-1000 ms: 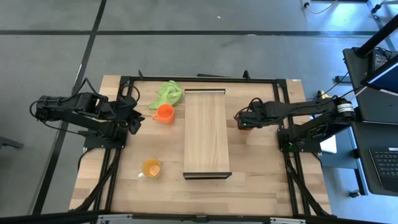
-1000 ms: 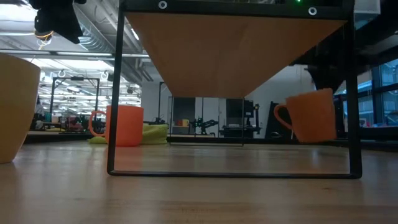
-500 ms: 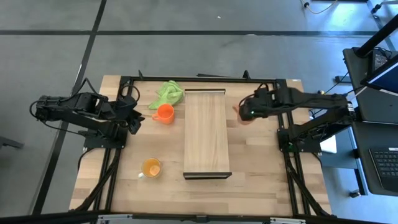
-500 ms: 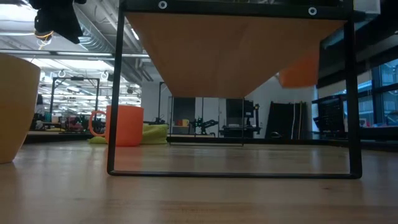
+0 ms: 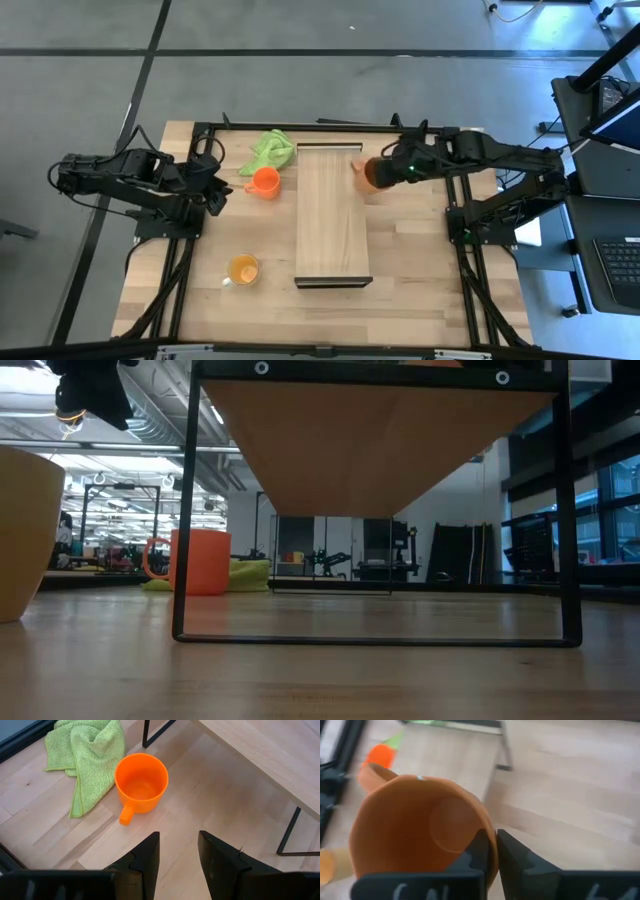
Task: Stack small to large cups/mugs on shelf
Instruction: Put the brown mug on the shelf
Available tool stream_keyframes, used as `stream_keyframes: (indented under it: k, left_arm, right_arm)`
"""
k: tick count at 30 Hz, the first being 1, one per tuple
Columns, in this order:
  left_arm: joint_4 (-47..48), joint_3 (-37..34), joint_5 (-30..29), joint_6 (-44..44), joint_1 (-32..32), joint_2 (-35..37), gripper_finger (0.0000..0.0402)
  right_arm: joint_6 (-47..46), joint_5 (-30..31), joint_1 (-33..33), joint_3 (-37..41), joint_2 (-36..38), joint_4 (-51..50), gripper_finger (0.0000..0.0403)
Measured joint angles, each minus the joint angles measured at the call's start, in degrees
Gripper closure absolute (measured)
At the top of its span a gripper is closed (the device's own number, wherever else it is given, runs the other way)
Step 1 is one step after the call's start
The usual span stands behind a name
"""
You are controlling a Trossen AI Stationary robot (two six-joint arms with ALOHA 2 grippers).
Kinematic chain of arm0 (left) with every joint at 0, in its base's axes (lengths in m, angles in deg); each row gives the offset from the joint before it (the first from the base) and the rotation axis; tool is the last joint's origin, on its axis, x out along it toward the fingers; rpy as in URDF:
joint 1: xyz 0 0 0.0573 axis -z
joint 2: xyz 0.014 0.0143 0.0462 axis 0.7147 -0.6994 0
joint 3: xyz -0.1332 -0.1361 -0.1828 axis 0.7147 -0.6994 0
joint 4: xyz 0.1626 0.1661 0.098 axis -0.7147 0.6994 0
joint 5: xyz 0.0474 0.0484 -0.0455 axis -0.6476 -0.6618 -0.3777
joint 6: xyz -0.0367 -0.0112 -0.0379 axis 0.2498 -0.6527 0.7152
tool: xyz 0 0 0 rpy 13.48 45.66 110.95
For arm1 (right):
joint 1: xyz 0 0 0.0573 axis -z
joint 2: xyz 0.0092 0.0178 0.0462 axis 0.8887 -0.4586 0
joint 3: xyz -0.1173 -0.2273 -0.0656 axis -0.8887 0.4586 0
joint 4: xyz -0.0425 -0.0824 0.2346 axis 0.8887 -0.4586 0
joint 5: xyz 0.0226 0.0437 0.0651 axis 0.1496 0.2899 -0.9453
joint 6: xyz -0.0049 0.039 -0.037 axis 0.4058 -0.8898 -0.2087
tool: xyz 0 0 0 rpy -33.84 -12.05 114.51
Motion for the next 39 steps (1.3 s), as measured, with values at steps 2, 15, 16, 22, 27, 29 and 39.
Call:
stream_keyframes:
  k: [2,15,16,22,27,29,39]
  left_arm:
    - [-0.01,0.0,0.0,0.55,0.0,0.0,0.0273]
    - [0.0,0.0,0.01,1.46,-0.02,0.0,0.0273]
    - [0.0,0.0,0.0,1.48,-0.02,0.02,0.0273]
    - [0.0,0.0,0.01,1.98,-0.02,0.0,0.0273]
    - [-0.01,0.0,0.45,2.42,-0.67,0.02,0.0273]
    - [0.0,0.0,0.83,2.42,-1.25,0.0,0.0273]
    - [0.09,0.0,1.99,2.39,-2.71,0.0,0.0273]
  right_arm:
    - [1.3,-1.26,0.0,0.0,-0.76,2.67,0.0378]
    - [10.2,-9.58,-0.34,0.0,-6.21,15.53,0.0373]
    - [11.31,-9.81,-0.61,0.0,-6.43,16.92,0.0371]
    - [15.36,-11.6,-2.06,-1.0,-7.0,21.96,0.0372]
    - [17.18,-11.66,-2.44,-7.4,-10.34,16.15,0.0374]
    - [18.49,-11.65,-2.43,-11.65,-12.94,11.44,0.0375]
    - [24.72,-10.86,-2.43,-33.69,-27.58,-9.14,0.0368]
